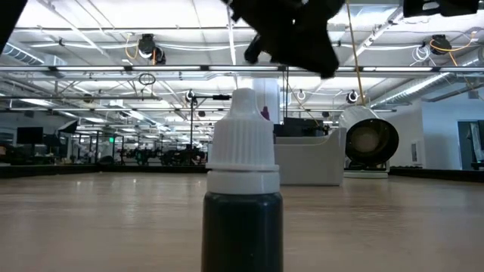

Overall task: Pick & Place food coloring
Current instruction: Put the small red food coloring bottle into the gray bin

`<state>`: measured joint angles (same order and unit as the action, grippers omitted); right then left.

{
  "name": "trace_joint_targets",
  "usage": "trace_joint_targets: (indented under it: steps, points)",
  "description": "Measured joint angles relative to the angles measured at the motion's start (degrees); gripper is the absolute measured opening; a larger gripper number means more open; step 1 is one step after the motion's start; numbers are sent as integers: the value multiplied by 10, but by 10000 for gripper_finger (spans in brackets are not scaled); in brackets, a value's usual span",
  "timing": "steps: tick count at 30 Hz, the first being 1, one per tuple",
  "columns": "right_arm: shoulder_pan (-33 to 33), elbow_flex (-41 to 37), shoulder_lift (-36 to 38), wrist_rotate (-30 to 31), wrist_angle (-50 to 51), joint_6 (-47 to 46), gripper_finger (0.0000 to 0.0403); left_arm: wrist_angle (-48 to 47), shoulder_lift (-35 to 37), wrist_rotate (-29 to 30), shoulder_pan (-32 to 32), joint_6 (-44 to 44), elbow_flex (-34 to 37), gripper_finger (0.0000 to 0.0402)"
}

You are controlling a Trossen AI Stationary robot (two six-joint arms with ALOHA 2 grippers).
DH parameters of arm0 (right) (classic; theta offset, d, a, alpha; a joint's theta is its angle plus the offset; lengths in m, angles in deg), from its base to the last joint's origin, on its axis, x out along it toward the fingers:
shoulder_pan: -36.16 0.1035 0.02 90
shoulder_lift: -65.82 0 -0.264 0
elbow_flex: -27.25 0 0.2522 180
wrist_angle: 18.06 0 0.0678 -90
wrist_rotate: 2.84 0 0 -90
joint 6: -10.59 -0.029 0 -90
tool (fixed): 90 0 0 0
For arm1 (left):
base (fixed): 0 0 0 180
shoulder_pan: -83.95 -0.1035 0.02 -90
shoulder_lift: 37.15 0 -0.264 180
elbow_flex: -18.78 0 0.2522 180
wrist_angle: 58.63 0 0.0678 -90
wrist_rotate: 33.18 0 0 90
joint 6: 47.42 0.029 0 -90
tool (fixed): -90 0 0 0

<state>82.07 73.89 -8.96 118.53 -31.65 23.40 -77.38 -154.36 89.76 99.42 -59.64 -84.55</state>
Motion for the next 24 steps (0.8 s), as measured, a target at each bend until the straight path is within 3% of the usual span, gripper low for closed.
trace_joint_targets:
  steps: [6, 24]
  points:
    - [15, 0, 0, 0, -3, 7, 47, 67, -6, 50, -23, -77, 36, 88]
    - [16, 0, 2, 3, -5, 16, 47, 83, -70, 33, -72, -86, 40, 88]
